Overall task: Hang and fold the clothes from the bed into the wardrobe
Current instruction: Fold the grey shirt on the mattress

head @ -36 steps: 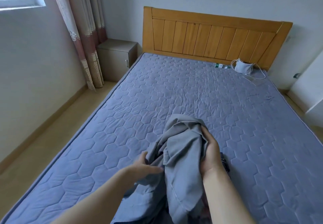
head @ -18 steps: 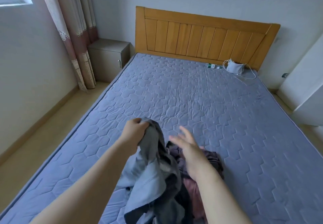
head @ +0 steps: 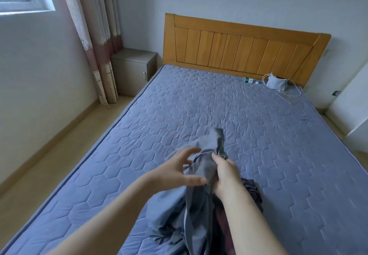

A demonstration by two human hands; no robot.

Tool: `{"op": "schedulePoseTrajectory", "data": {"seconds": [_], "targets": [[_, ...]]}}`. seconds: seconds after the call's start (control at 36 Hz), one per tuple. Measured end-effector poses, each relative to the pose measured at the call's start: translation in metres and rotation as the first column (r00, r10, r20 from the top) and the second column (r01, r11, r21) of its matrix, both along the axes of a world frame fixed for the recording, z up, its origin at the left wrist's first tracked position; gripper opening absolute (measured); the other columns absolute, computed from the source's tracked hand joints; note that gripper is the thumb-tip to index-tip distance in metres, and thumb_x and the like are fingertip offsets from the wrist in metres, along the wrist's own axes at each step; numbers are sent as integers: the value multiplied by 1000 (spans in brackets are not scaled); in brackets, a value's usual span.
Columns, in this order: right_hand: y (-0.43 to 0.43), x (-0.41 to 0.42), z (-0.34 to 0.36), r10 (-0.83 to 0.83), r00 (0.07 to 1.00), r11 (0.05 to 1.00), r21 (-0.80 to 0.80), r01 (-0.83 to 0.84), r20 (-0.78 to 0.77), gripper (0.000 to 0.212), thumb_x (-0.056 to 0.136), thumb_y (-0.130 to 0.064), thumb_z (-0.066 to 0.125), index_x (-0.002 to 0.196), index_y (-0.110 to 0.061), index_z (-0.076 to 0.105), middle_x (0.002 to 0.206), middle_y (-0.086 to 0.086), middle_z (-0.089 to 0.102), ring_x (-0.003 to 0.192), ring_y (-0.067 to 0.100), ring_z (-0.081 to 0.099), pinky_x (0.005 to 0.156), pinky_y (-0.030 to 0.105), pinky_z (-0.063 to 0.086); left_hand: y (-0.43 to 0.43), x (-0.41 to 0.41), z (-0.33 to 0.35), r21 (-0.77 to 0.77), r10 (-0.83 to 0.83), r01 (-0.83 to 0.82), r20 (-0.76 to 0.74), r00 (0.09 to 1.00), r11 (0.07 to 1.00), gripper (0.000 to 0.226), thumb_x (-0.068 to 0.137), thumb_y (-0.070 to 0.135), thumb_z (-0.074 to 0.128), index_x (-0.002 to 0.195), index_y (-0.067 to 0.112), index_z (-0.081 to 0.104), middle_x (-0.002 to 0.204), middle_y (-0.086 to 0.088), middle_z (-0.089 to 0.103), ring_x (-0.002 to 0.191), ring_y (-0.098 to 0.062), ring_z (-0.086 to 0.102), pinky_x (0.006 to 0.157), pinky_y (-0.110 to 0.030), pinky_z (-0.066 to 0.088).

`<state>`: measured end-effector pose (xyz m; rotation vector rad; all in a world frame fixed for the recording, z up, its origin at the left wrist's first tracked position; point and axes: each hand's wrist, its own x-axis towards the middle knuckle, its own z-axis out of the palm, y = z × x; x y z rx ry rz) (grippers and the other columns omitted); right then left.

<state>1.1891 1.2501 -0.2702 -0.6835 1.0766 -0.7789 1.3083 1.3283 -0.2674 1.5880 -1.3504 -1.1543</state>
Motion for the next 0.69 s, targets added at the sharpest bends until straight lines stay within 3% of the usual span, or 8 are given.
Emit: {"op": "schedulePoseTrajectory", "data": {"seconds": [0.11, 0.17, 0.25, 0.33, 0.42, 0.5, 0.58, 0.69], "targets": [[-4, -2, 9, -118, 982, 992, 64, 109, 145, 23, 95, -6, 49, 117, -2, 54, 106, 24, 62, 87, 33, 63, 82, 46, 53, 2, -6, -12, 35, -82, 78, 148, 986, 996, 103, 67, 37, 80, 144, 40, 12, 142, 20, 19, 130, 0, 24, 103, -21, 28], [-6, -4, 10, -158, 967, 986, 85, 144, 199, 18, 95, -6, 49, 112, -2, 55, 100, 19, 62, 80, 25, 62, 68, 35, 57, 0, -8, -15, 3, 25, -27, 242, 970, 1000, 78, 79, 25, 72, 143, 32, 27, 136, 15, 35, 124, -4, 37, 93, -18, 34], [-5, -6, 14, -154, 950, 986, 99, 132, 271, 11, 96, -5, 47, 94, -6, 58, 90, 14, 61, 77, 22, 61, 50, 24, 56, -6, -4, -17, -19, 274, -297, 445, 852, 955, 8, 90, 20, 53, 98, 17, 55, 93, -2, 60, 92, -22, 56, 64, -27, 37], [-1, -10, 16, -102, 961, 994, 49, 93, 256, 17, 98, -7, 43, 90, -8, 58, 89, 13, 63, 79, 23, 62, 57, 29, 57, -7, 4, -11, -68, 443, -460, 427, 788, 885, 16, 89, 9, 44, 95, 19, 54, 90, -5, 60, 83, -25, 55, 61, -27, 37], [0, -9, 10, -44, 994, 993, -103, 54, 100, 20, 97, -5, 41, 106, -13, 57, 102, 10, 64, 90, 24, 63, 70, 33, 53, -8, 8, 8, -215, 565, -525, 400, 722, 824, 31, 86, -1, 39, 106, 16, 56, 88, -4, 58, 83, -27, 53, 63, -29, 37], [8, -6, 6, 52, 998, 951, -304, -58, -27, 48, 90, 0, 48, 128, -27, 40, 125, -4, 53, 109, 17, 56, 87, 34, 48, -13, 11, 26, -329, 627, -535, 358, 692, 778, 27, 86, 0, 41, 100, 17, 57, 78, -2, 58, 80, -27, 52, 61, -29, 36], [18, 4, 9, 185, 958, 795, -540, -277, -219, 53, 67, -12, 69, 110, -35, 46, 110, -11, 59, 99, 4, 59, 89, 29, 50, -18, 10, 45, -358, 574, -456, 381, 725, 815, 28, 84, 1, 43, 97, 18, 61, 70, 2, 54, 75, -23, 50, 59, -27, 36], [18, 17, 11, 23, 842, 628, -647, -431, -539, 24, 68, -25, 61, 87, -35, 50, 91, -5, 61, 92, 23, 60, 77, 38, 49, -21, 5, 59, -329, 400, -266, 458, 794, 906, 26, 82, 2, 48, 93, 16, 66, 72, 6, 54, 73, -14, 47, 56, -7, 36]]}}
